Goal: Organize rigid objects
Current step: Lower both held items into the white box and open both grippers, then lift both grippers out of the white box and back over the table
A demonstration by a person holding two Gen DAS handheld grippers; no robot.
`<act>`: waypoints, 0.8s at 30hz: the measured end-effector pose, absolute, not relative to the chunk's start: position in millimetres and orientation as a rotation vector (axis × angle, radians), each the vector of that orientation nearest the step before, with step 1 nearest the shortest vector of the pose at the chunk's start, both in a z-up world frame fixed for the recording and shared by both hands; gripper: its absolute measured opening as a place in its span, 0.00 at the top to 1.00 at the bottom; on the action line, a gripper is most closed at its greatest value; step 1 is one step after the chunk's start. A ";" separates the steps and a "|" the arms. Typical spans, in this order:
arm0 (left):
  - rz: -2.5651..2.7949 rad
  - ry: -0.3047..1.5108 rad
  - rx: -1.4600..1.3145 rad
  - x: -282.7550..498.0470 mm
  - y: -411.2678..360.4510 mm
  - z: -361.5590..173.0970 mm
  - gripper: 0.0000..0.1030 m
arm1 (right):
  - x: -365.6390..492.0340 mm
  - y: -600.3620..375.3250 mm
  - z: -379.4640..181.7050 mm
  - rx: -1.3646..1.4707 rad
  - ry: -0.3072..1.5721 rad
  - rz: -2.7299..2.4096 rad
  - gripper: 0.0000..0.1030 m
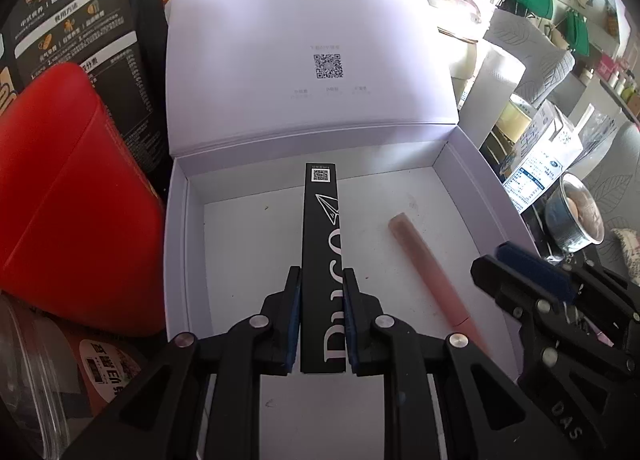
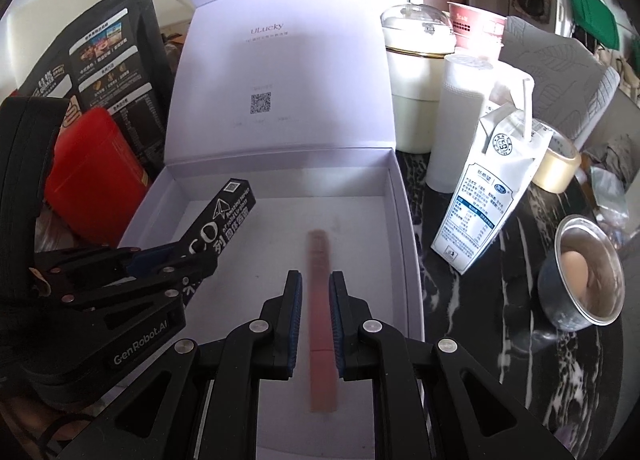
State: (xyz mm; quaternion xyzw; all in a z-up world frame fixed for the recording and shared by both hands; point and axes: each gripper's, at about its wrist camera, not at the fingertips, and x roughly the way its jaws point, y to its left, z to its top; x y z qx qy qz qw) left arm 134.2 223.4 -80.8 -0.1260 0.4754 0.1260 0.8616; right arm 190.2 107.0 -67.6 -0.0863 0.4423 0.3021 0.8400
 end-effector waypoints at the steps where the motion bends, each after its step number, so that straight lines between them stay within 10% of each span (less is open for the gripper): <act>1: 0.265 1.011 -0.262 134.1 223.7 -80.4 0.82 | 189.9 105.7 -66.2 -0.180 0.935 0.631 0.69; 24: 0.272 0.940 -0.222 118.1 208.9 -39.4 0.82 | 181.7 66.7 -14.3 -0.126 0.855 0.571 0.50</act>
